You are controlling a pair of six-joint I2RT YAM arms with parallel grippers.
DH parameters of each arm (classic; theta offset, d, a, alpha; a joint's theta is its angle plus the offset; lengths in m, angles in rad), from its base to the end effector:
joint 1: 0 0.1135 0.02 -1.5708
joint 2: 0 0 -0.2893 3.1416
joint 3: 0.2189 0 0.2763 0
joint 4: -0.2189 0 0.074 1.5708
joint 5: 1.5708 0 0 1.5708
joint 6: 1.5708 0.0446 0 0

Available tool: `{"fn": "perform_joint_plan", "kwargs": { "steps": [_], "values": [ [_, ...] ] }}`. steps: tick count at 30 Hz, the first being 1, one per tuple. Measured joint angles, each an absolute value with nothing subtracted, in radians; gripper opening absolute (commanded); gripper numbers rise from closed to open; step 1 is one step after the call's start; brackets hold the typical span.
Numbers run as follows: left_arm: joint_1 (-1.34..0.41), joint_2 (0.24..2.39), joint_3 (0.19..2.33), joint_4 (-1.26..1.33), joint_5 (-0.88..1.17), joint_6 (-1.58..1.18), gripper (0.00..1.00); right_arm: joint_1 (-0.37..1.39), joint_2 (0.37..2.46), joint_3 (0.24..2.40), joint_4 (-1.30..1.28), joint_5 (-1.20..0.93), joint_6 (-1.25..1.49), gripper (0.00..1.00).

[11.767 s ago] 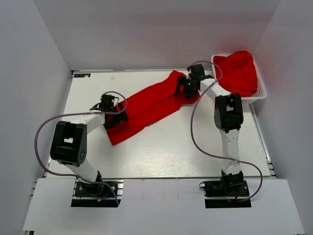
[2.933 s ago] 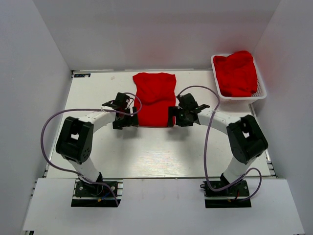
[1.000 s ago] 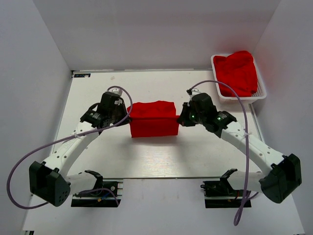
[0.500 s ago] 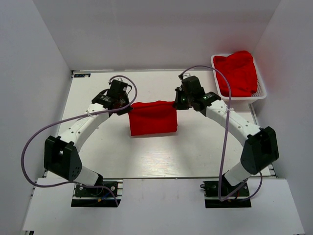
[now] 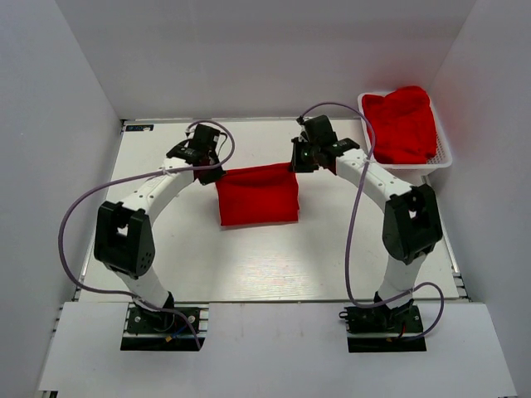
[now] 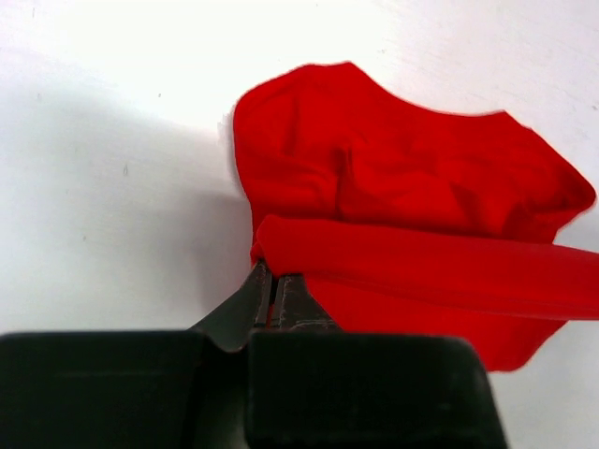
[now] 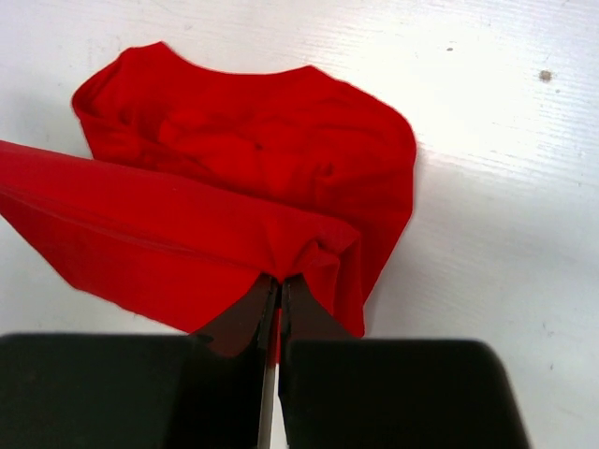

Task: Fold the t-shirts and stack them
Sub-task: Fold the tshirt

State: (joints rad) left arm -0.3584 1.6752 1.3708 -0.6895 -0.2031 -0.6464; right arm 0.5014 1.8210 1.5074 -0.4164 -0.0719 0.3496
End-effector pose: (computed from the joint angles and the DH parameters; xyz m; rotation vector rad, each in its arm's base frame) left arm 0.3680 -0.1282 0.2790 -0.4402 2.5010 -0.1360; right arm 0.3974 0.2215 0.2887 -0.2162 2.3446 0.5115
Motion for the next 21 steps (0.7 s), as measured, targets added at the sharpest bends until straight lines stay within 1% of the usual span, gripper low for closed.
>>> {"fn": "perform_joint_plan", "kwargs": {
  "steps": [10,11,12,13,14,15,16,18,21],
  "values": [
    [-0.327,1.86,1.459,-0.645,-0.199,-0.633,0.0,0.454,1.98,1.608,-0.4,-0.14,0.348,0.0],
    [-0.325,1.875,1.471,-0.646,-0.199,-0.631,0.25,0.451,1.996,1.621,-0.397,-0.144,0.348,0.0],
    [-0.323,1.891,1.488,-0.648,-0.199,-0.623,0.47,0.448,2.013,1.633,-0.394,-0.147,0.348,0.0],
    [-0.32,1.906,1.504,-0.648,-0.2,-0.617,0.78,0.446,2.027,1.644,-0.393,-0.149,0.347,0.0],
    [-0.316,1.922,1.521,-0.649,-0.205,-0.604,1.0,0.442,2.043,1.655,-0.394,-0.145,0.347,0.19],
    [-0.31,1.939,1.541,-0.659,-0.212,-0.597,1.0,0.438,2.059,1.668,-0.399,-0.142,0.35,0.56],
    [-0.302,1.959,1.568,-0.673,-0.219,-0.594,1.0,0.432,2.075,1.686,-0.403,-0.137,0.355,0.72],
    [-0.292,1.995,1.626,-0.698,-0.23,-0.582,1.0,0.419,2.104,1.727,-0.413,-0.126,0.35,0.9],
    [-0.279,2.02,1.698,-0.72,-0.239,-0.556,1.0,0.404,2.117,1.784,-0.425,-0.111,0.34,0.9]
  ]
}}
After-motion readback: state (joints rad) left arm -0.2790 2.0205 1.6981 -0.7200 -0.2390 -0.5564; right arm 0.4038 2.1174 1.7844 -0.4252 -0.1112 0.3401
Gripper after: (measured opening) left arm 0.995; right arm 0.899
